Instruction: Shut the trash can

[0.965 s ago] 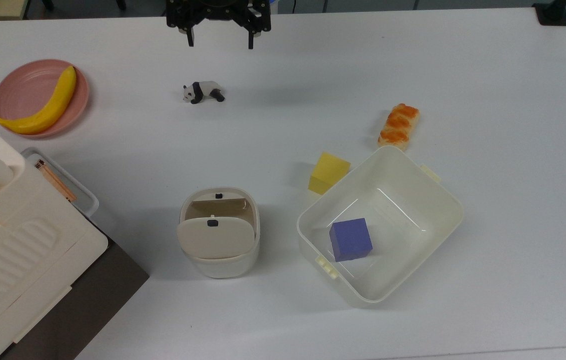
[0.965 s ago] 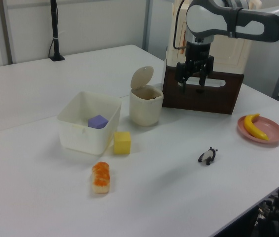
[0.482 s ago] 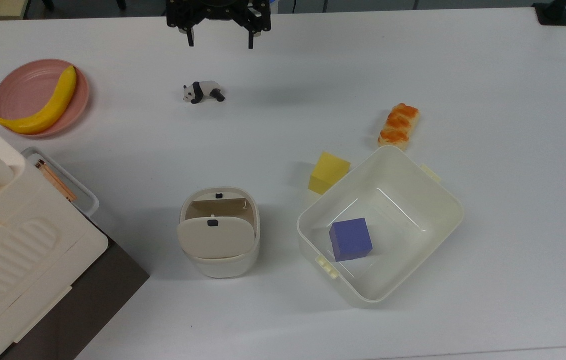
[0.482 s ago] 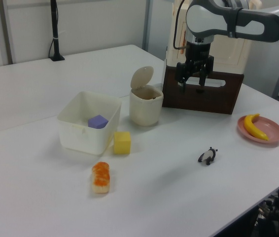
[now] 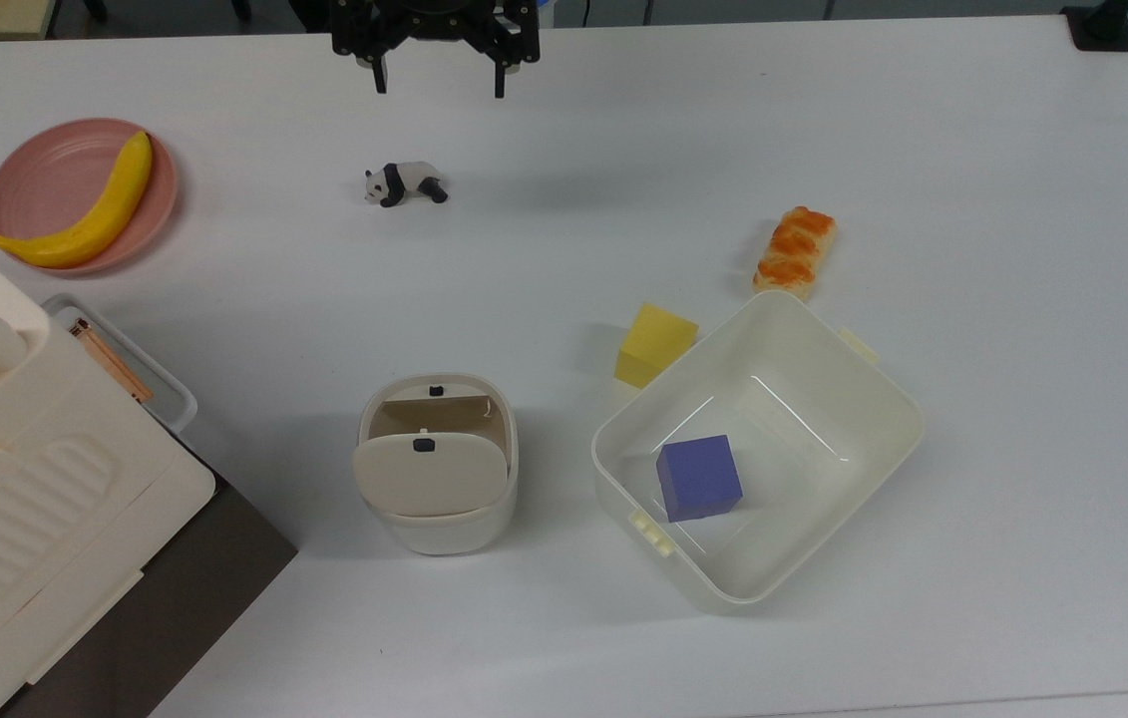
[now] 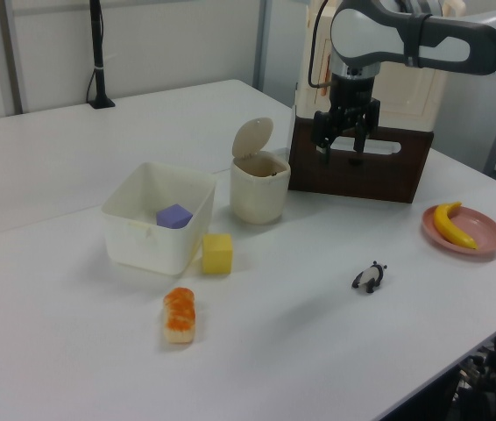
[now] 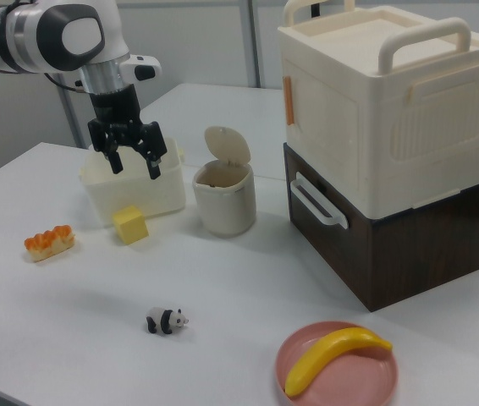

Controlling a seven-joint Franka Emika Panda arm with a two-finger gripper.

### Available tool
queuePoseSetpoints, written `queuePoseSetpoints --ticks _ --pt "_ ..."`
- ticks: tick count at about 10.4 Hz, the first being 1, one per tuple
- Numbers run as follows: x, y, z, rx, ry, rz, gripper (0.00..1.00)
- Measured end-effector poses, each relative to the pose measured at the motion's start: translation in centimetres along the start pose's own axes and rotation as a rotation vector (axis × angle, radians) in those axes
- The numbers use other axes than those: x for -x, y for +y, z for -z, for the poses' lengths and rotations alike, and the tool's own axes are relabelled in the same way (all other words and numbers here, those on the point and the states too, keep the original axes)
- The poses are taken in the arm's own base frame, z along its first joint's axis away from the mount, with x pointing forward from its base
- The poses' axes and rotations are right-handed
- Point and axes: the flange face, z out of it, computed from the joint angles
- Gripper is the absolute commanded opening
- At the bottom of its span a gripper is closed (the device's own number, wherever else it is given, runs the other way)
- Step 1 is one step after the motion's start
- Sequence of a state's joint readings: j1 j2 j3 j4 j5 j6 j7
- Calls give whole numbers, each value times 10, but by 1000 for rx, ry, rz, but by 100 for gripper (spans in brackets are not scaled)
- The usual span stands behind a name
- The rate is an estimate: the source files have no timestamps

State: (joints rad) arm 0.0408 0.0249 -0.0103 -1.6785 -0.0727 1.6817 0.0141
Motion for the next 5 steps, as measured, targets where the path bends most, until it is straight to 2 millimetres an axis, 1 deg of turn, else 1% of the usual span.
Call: queuePoseSetpoints --ticks 1,3,4,5 --pt "0 0 0 0 0 1 59" --pt "0 0 0 0 0 3 42" --pt "0 0 0 0 0 3 31" --pt "0 0 0 0 0 3 16"
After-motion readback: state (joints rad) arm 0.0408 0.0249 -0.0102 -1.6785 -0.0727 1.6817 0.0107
